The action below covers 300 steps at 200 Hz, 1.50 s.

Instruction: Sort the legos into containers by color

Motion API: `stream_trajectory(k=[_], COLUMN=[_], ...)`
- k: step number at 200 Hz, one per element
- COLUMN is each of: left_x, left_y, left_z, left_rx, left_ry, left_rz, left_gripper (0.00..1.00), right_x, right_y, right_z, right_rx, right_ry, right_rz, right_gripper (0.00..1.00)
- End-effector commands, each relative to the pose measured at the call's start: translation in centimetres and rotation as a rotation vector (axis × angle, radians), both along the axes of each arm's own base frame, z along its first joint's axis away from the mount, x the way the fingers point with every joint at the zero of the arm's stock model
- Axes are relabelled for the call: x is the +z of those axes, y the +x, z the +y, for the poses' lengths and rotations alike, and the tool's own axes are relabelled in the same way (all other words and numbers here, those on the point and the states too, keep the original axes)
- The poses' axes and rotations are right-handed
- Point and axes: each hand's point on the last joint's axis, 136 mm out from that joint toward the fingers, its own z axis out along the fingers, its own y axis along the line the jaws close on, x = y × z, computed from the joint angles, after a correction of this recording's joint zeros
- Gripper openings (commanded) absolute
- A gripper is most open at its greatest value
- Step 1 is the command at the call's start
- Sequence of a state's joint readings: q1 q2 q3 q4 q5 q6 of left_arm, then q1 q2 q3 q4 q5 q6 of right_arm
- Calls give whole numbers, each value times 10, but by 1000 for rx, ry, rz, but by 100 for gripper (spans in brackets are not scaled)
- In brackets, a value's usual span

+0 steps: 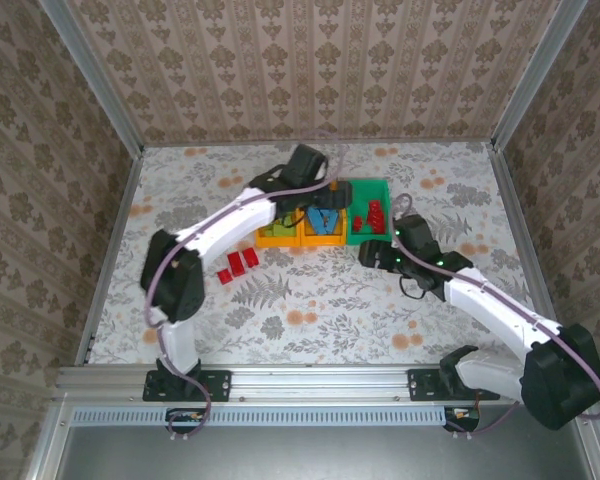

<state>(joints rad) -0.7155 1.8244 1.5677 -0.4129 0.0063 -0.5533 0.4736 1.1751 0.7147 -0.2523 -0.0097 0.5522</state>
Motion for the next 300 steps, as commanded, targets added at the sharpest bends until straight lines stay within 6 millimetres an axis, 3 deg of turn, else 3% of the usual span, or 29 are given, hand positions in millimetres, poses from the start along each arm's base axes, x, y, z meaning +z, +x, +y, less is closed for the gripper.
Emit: stream_trajectory(k=[1, 16, 49, 73, 98, 141, 183, 244, 300], left_x=[-11, -24, -56, -79, -96, -112, -120, -123, -125], left_y=[11, 1, -31, -59, -82, -100, -107, -116, -122], left_z=[76, 122, 216, 259, 290, 312, 318, 327, 331], left_rx=[193, 289, 503, 612, 712, 768, 780, 808, 823], left_ry=[36, 27, 49, 74, 91, 82, 66, 20, 0], left_rz=[-6, 27, 98, 169, 223, 263, 290, 294, 295], left_gripper=[100, 100, 100, 100, 100, 100, 100, 100, 100], right_x=[19, 19, -1, -12, -25, -47, -63, -86, -99], right_y=[22, 24, 27, 37, 45, 51, 54, 60, 65], right_z=[49, 86, 161, 201, 232, 266, 285, 294, 293], right_rx=[81, 157, 305, 362, 426, 498, 546, 573, 550], right_ry=[30, 20, -44, -20, -40, -98, -153, -239, -275], right_rz=[-107, -119, -98, -77, -60, -30, -19, 5, 12], right_gripper=[84, 84, 84, 81, 80, 80, 80, 79, 69])
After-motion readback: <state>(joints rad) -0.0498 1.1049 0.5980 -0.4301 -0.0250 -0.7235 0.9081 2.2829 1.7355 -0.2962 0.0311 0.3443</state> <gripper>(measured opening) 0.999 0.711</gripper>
